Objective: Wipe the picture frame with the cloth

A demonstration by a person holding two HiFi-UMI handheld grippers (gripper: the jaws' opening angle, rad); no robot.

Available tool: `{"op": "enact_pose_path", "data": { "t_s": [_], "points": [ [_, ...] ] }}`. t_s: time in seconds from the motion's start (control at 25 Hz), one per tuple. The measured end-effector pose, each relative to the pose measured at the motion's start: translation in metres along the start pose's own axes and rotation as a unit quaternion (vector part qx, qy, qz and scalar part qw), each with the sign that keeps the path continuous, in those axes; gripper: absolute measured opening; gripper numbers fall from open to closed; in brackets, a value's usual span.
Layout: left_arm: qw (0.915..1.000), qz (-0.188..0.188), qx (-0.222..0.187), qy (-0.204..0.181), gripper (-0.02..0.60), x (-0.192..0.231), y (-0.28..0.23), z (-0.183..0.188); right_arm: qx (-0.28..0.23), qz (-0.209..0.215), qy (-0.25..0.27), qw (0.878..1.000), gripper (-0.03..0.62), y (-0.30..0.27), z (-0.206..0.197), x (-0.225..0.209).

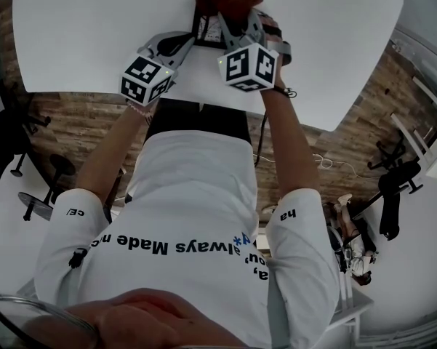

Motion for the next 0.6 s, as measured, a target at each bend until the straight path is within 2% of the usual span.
{"op": "enact_pose_path", "data": {
  "t_s": [0.4,0.6],
  "points": [
    [0.9999,0.013,0.001,0.001,0.002,-0.003,-0.002,-0.001,-0.017,0.05,-0.053,0.997,0.031,0.031,0.0,0.075],
    [0.9998,0.017,0.002,-0.001,0.002,-0.003,-0.003,0.002,-0.026,0.053,-0.065,0.996,0.031,0.039,0.001,0.087]
  ]
}}
Point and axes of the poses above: the fingertips, and each gripper's own axes: y backward along the fingers, x to its left, z out of its top, the point moved 8 cm from there along y, backward along the fingers, and after that the axes turned 8 degrees about y, right-handed, at the moved point
